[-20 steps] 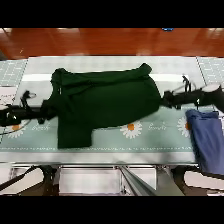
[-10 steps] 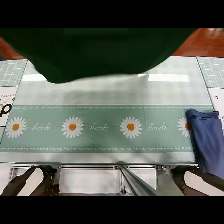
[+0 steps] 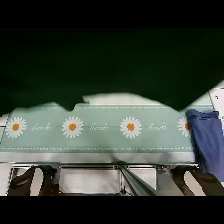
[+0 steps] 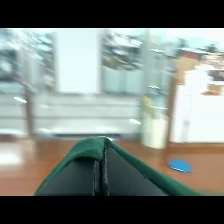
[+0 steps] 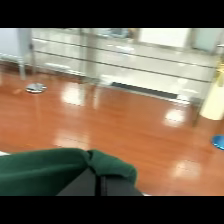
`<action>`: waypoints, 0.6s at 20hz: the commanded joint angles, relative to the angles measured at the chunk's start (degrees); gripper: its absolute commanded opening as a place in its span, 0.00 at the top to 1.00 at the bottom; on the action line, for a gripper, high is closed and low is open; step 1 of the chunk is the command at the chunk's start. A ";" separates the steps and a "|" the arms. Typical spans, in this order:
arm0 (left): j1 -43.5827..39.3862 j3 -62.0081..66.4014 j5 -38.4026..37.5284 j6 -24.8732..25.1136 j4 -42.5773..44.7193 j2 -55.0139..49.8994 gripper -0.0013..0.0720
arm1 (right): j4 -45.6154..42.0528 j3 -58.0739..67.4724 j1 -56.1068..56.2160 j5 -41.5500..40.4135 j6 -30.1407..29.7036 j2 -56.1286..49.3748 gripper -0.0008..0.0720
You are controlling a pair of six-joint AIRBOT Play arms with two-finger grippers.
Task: Fold the shirts.
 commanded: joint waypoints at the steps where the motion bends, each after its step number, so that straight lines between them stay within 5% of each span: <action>1: -0.02 -0.70 -3.10 -3.87 10.49 7.69 0.96 | -3.04 -3.41 0.02 7.56 1.81 6.12 0.96; 7: 0.04 -16.31 -3.78 -5.70 10.12 7.54 0.96 | -6.36 -19.96 0.02 7.37 2.95 7.17 0.96; 12: -0.46 -40.89 0.74 -0.48 -6.78 -0.74 0.96 | -4.44 -33.18 0.02 0.59 1.05 -0.61 0.96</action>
